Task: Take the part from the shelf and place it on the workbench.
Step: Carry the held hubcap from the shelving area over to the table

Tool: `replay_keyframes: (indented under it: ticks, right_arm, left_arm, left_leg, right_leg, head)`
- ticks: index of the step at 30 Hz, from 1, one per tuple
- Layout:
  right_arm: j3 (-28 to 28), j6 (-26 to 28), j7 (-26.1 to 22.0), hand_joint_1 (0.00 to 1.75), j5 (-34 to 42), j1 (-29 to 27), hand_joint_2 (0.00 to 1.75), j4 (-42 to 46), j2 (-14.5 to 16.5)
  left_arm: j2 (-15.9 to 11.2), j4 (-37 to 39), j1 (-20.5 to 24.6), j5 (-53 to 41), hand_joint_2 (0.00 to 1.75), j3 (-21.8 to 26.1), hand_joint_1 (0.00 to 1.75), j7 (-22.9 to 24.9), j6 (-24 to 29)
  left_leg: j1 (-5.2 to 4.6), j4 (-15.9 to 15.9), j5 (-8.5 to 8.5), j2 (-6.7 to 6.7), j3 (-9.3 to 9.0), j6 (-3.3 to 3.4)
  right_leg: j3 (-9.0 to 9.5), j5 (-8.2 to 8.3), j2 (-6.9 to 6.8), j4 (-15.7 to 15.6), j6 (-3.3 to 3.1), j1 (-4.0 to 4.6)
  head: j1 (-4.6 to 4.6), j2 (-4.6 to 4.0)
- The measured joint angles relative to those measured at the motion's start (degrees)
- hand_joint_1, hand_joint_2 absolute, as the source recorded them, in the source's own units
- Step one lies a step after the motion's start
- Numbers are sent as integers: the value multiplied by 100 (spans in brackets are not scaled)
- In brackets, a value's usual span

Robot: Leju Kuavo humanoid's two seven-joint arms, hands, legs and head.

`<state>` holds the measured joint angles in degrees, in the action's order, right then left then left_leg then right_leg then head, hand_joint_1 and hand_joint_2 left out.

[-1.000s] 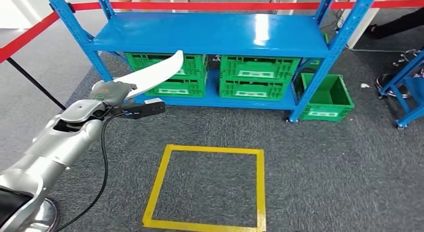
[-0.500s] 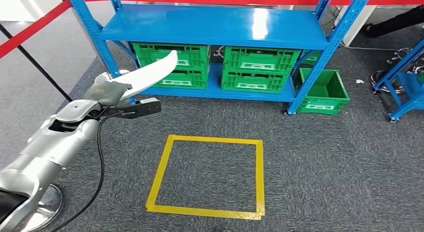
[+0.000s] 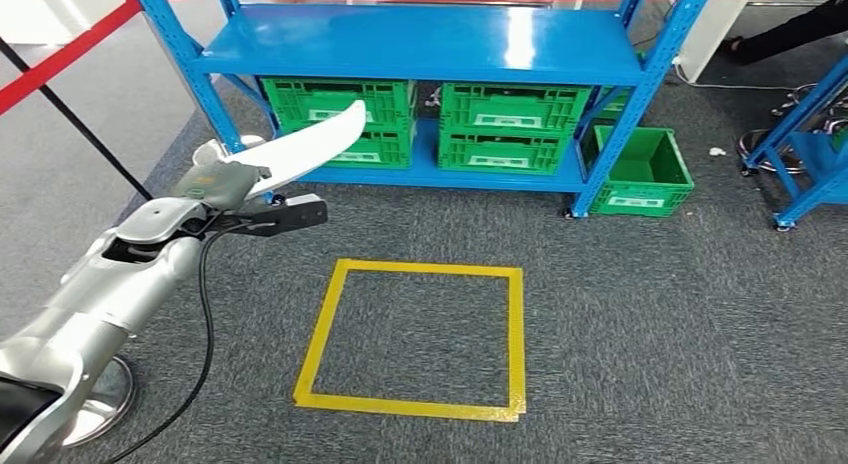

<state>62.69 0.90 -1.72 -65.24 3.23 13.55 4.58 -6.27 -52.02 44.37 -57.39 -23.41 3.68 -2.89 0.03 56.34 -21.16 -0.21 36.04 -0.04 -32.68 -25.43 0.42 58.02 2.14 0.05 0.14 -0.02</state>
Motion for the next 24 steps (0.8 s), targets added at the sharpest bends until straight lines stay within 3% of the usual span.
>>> replay_keyframes:
  ticks: [3, 10, 16, 24]
  right_arm:
    - [4, -6, -1, 0, 5, -4, 0, 0, -1]
    - [44, -120, 1, 0, 68, -12, 0, 0, -5]
    - [52, -195, -1, 0, -9, -11, 0, 0, -19]
    - [52, -153, -25, 0, -109, -17, 0, 0, -23]
  left_arm:
    - [3, 2, 2, 4, 175, -1, 175, -1, -1]
    - [145, 69, 61, 19, 175, -52, 175, -1, -32]
    - [198, 136, 95, 30, 175, -104, 175, -1, -35]
    - [197, 196, 101, 45, 175, -135, 175, -16, -35]
  left_leg:
    - [7, -66, 93, 1, 21, -100]
    - [17, -108, 181, 0, 82, -164]
    - [12, -102, 203, 0, 126, -149]
    - [-21, -45, 186, -1, 191, -72]
  right_leg:
    - [-67, 54, 9, 1, -46, 6]
    - [-147, 115, 6, 8, -71, 16]
    - [-184, 148, 6, 7, -46, 6]
    - [-211, 167, 3, 2, 16, -26]
  head:
    - [-2, 0]
    - [1, 0]
    - [1, 0]
    - [0, 0]
